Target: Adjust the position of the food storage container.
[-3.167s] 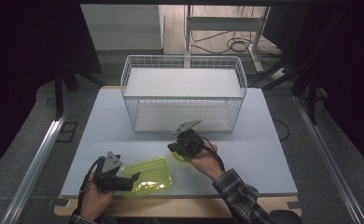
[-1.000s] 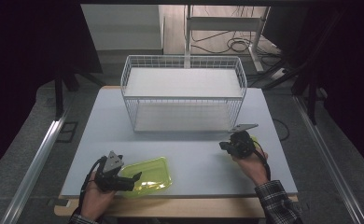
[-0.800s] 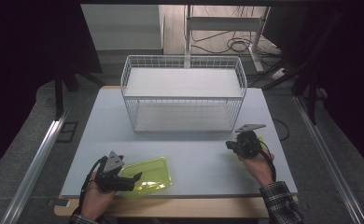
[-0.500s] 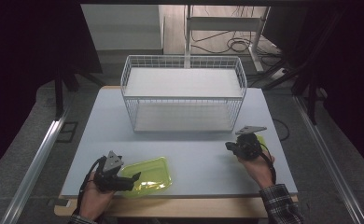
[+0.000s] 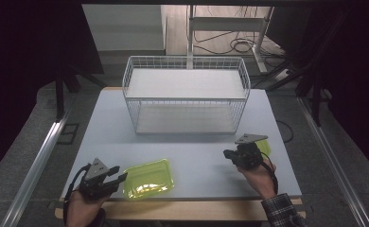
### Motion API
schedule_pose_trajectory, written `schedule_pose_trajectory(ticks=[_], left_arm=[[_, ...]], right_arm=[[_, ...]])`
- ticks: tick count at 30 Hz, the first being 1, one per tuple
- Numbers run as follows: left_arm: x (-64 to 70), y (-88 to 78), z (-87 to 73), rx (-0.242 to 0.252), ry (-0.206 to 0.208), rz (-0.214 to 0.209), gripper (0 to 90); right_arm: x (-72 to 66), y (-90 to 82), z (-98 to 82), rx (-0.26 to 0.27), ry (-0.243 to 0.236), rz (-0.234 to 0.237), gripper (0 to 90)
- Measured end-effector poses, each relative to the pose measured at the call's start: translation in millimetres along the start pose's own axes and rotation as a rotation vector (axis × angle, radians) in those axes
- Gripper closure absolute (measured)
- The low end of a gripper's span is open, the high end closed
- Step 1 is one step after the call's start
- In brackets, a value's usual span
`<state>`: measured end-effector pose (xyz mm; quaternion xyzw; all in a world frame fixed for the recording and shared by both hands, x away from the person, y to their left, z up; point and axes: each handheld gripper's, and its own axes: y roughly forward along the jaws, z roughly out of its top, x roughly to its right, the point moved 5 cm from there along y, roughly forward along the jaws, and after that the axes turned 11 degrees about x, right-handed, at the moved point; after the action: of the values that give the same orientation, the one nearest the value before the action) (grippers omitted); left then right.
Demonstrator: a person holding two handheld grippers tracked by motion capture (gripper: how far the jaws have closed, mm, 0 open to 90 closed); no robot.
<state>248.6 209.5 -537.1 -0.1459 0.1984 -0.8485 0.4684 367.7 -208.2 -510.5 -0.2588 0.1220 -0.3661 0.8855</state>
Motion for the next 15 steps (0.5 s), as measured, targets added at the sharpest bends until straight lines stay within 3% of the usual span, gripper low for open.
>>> schedule_pose_trajectory(ticks=[3, 7, 11, 15], left_arm=[[-5.1, -3.6, -9.8, -0.04, -0.031, -0.014, 77.3], [-1.2, -0.6, -21.4, -0.122, -0.019, -0.038, 89.8], [10.9, 6.1, -25.3, -0.192, 0.025, -0.069, 90.0], [20.6, 12.5, -23.2, -0.215, 0.051, -0.091, 90.0]], right_arm=[[-6.2, -0.4, -2.0, -0.003, 0.002, 0.018, 86.2], [-14.7, -1.4, -4.3, -0.007, 0.001, 0.042, 85.7], [-22.9, -2.7, -7.3, -0.013, 0.001, 0.06, 85.7], [-31.8, -3.3, -11.1, -0.022, 0.005, 0.077, 86.3]])
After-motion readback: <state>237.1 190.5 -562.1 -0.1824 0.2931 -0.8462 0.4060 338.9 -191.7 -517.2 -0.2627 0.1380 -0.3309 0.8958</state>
